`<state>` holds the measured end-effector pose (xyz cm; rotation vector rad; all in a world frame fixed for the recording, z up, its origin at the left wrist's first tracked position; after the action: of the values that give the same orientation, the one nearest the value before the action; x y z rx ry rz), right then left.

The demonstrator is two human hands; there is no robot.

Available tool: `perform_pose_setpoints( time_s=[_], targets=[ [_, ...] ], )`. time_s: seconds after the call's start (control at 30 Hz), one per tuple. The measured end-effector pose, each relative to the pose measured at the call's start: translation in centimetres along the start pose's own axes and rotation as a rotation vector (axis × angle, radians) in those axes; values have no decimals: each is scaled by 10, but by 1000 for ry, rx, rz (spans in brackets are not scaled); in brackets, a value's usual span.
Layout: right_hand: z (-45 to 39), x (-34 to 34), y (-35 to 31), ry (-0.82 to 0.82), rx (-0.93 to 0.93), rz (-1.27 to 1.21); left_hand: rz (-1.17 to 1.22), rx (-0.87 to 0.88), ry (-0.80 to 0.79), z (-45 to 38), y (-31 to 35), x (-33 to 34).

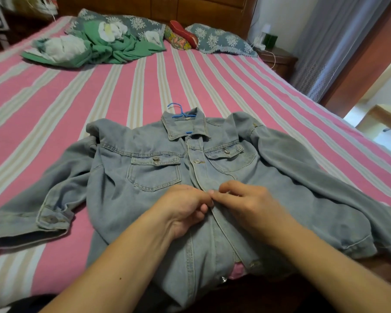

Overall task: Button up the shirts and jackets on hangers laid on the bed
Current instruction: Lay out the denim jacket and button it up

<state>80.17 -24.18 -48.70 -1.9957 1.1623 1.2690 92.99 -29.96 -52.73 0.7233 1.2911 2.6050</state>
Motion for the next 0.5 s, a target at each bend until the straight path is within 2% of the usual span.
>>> perform_pose_setpoints(
  time_s=[0.1,0.17,0.3,0.5],
  targets=[
    [-8,-9,5,-116,-358,200,-51,-17,-22,-3,0,0],
    [-16,-12,12,-181,-492,265,-62,-22,-27,-4,0,0],
    [-25,-3,19,-251,-576,281,-43,-18,-69,-4,1,-4],
    [-26,-5,23,-236,-628,240,-78,-43,-125,-5,1,-5]
  ],
)
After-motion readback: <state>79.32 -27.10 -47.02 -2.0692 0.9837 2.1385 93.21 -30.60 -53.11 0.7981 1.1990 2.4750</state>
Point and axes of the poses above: each hand's wrist, its own z-axis away from the middle knuckle, its own x-axis out of the palm, y = z × x, the point moved 5 cm from there along -z, towards the middle knuckle, and after that the axes turned 4 degrees about z, right-handed, at the moved point
